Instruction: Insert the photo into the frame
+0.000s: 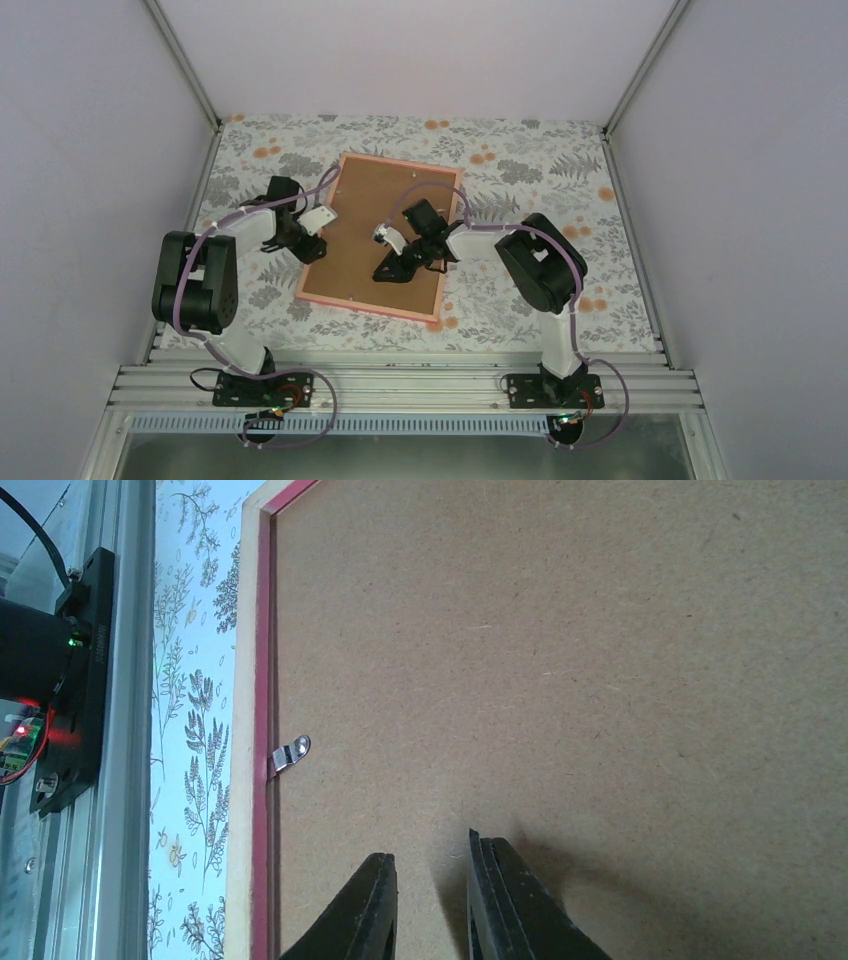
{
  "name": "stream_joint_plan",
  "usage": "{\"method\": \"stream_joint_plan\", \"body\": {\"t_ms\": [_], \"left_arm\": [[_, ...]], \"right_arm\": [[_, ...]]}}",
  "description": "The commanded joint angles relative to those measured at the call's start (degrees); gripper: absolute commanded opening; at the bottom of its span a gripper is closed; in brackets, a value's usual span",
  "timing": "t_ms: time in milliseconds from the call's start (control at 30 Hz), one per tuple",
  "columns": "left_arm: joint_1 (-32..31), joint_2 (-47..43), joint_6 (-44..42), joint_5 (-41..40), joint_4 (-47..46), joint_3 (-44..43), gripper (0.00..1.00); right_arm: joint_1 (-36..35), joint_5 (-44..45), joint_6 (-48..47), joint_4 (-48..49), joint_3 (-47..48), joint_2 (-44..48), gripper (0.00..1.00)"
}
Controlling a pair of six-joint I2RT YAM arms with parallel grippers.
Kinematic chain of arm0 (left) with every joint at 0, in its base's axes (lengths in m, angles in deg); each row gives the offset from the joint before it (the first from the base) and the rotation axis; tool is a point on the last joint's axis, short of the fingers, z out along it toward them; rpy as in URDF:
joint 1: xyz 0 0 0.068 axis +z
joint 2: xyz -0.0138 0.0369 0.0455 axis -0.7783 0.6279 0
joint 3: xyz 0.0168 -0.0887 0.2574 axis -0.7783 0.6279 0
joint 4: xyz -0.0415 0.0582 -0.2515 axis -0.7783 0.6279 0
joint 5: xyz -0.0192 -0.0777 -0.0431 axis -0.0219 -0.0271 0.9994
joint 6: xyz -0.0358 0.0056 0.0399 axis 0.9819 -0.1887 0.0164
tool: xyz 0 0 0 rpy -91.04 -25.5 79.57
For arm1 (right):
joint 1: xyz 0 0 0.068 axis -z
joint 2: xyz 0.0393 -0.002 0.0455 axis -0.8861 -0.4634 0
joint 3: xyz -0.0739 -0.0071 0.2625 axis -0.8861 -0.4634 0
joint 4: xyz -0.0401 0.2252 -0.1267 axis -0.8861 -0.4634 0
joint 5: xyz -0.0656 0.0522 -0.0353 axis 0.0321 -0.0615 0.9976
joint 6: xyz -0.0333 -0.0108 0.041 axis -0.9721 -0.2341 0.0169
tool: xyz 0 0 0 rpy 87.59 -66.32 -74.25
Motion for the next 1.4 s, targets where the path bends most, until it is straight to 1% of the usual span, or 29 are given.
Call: {"method": "stream_joint_plan", "body": {"t_ms": [0, 167, 300, 400, 467, 533, 567, 600, 667, 700, 767, 833, 933, 1100, 1233, 1367], "left_arm": [[-0.52, 0.2, -2.8, -1.41, 1.03, 2.12, 0.48], [0.24, 0.56, -8.78, -1.55, 1.06, 1.75, 0.32], [0.14, 0.53, -12.83, -0.1, 2.73, 1.63, 0.26], [0.09, -0.73, -13.53, 2.42, 4.44, 1.64, 0.24], [0.23, -2.46, -12.15, 5.09, 4.75, 1.16, 0.26], [0.73, -3.68, -8.7, 7.72, 4.05, -1.65, 0.33], [0.84, -3.31, -6.3, 8.03, 3.23, -3.51, 0.4], [0.86, -2.55, -2.24, 7.75, 2.11, -5.78, 0.45], [0.95, -0.05, 2.51, 7.89, 0.68, -10.9, 0.53], [1.01, 1.27, 5.17, 7.79, -0.54, -13.12, 0.59], [1.03, 4.47, 9.26, 7.69, -2.5, -17.36, 0.64], [1.02, 8.03, 12.72, 7.53, -4.4, -21.23, 0.65], [1.04, 13.86, 15.35, 8.31, -4.84, -27.02, 0.66], [0.82, 21.8, 14.86, 9.71, -4.28, -34.85, 0.65], [0.77, 24.0, 12.8, 9.05, -4.19, -35.37, 0.62], [0.29, 24.17, 10.53, 6.11, -4.78, -32.82, 0.56]], "right_arm": [[0.2, 7.89, -1.23, -6.15, -2.18, -2.52, 0.21], [0.2, 8.38, -1.95, -6.65, -2.41, -2.4, 0.2], [0.38, 8.65, -2.52, -7.07, -2.16, -2.44, 0.2], [0.38, 8.56, -2.74, -7.29, -2.06, -2.37, 0.2], [0.38, 8.31, -3.06, -7.3, -2.14, -1.93, 0.2], [0.34, 8.01, -3.28, -7.29, -2.47, -1.4, 0.2], [0.37, 7.82, -3.39, -7.48, -2.37, -1.13, 0.2], [0.38, 7.31, -3.4, -7.74, -2.21, -0.64, 0.2], [0.38, 5.98, -3.33, -7.52, -1.94, 1.14, 0.2], [0.38, 5.59, -2.98, -7.09, -1.64, 2.18, 0.2], [0.46, 4.99, -2.27, -6.56, -0.18, 4.02, 0.21], [0.97, 5.24, -1.01, -6.0, 2.04, 4.98, 0.22], [2.76, 6.34, 1.29, -5.38, 6.15, 4.34, 0.23], [6.28, 8.0, 3.96, -6.11, 15.06, -1.51, 0.24], [7.31, 7.93, 5.52, -7.05, 23.56, -7.4, 0.24], [7.26, 8.89, 6.44, -7.01, 29.66, -12.22, 0.24]]}}
